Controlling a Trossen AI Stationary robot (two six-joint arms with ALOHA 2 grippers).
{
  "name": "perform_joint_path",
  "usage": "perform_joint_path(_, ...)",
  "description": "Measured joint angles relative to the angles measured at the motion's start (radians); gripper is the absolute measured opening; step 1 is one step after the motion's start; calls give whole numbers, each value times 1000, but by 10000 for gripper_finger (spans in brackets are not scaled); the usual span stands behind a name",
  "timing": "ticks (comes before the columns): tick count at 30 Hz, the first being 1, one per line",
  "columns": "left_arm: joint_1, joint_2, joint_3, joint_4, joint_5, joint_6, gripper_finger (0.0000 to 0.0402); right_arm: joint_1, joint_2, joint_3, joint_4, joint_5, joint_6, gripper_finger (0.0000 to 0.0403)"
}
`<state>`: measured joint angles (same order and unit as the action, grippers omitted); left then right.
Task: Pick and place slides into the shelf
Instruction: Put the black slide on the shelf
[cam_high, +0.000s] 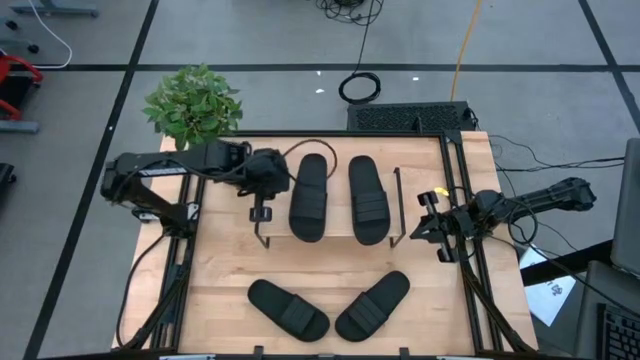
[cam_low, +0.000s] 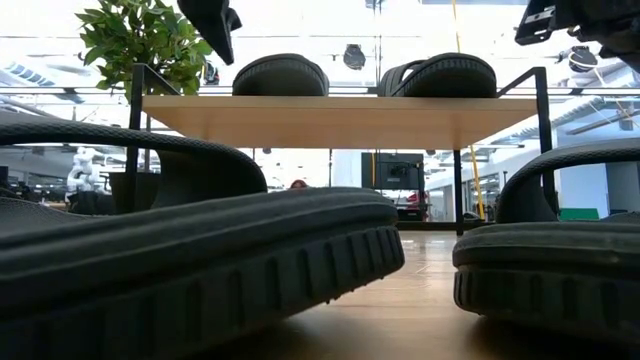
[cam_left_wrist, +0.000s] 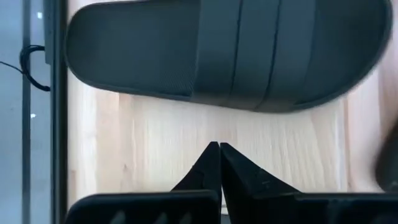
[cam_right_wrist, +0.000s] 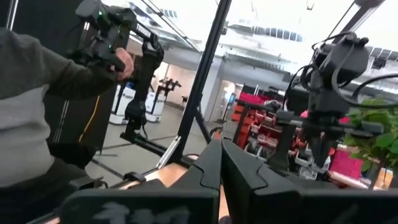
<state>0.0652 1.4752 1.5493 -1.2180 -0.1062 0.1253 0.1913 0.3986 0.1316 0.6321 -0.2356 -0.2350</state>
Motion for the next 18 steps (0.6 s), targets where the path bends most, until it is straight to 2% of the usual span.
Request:
perform_joint_path(5, -16, -64, -120, 81, -32, -36, 1, 0, 5, 0, 9, 0, -18, 0)
perform_joint_path(9, -17, -62, -191, 126, -30, -44, 0, 0, 5, 0, 15, 0, -20, 0)
perform_joint_path(18, -20, -39, -240, 224, 6, -19, 0, 0, 22, 0, 15, 5, -20, 0)
